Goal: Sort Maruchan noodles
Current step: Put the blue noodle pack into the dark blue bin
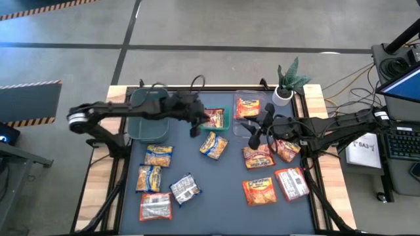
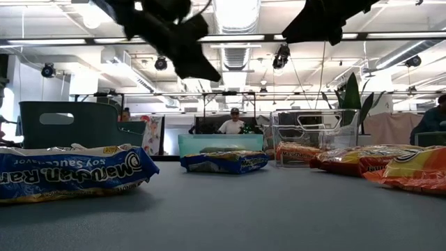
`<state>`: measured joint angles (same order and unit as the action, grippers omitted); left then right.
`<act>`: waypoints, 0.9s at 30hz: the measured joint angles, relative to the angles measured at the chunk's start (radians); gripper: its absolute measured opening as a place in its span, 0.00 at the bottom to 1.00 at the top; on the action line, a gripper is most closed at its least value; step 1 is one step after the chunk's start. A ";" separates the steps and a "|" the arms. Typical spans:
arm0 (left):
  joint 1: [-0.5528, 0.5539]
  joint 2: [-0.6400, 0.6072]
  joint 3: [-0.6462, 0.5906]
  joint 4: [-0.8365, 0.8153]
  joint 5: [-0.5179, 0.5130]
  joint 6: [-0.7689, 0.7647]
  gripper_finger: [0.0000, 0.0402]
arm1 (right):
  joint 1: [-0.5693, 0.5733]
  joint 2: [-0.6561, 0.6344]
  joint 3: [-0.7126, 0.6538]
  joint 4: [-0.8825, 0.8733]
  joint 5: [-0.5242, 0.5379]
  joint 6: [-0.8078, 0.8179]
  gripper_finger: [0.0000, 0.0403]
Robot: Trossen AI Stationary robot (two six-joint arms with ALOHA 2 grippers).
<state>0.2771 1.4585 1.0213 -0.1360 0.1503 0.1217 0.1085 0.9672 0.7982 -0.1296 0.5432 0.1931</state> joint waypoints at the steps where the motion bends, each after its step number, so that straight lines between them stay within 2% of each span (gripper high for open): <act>1: -0.018 -0.031 -0.036 0.018 0.000 -0.009 0.10 | 0.000 0.000 0.000 0.006 0.000 0.025 0.33; 5: -0.078 -0.171 -0.161 0.120 0.002 -0.026 0.10 | 0.000 0.013 0.000 0.022 -0.006 0.143 0.33; 9: -0.108 -0.293 -0.271 0.188 0.000 -0.027 0.10 | 0.002 0.061 0.025 0.038 -0.124 0.249 0.33; 14: -0.109 -0.403 -0.366 0.260 -0.011 -0.040 0.10 | 0.003 0.179 0.160 -0.037 -0.248 0.349 0.33; 24: -0.109 -0.481 -0.442 0.292 -0.011 -0.079 0.10 | 0.005 0.538 0.595 -0.722 -0.293 0.503 0.33; 27: -0.109 -0.484 -0.442 0.290 -0.011 -0.075 0.10 | 0.005 0.636 0.689 -0.857 -0.315 0.506 0.33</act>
<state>0.1680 0.9744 0.5789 0.1544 0.1394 0.0470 0.1139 1.6037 1.4869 -0.9868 0.2278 0.6994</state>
